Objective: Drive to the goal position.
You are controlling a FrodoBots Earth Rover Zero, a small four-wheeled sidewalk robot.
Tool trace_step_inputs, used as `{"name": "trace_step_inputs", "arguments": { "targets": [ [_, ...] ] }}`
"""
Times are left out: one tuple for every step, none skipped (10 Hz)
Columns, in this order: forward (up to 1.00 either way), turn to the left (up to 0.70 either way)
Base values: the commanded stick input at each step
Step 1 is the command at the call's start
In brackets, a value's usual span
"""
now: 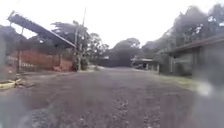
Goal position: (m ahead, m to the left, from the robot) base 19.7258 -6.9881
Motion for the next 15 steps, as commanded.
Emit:
{"name": "trace_step_inputs", "arguments": {
  "targets": [
    [0.7,0.0],
    [0.7,0.0],
    [0.7,0.0],
    [0.7,0.0],
    [0.7,0.0],
    [0.7,0.0],
    [0.7,0.0],
    [0.7,0.0],
    [0.7,0.0],
    [0.7,0.0],
    [0.7,0.0],
    [0.7,0.0],
    [0.7,0.0],
    [0.7,0.0],
    [0.7,0.0]
  ]
}}
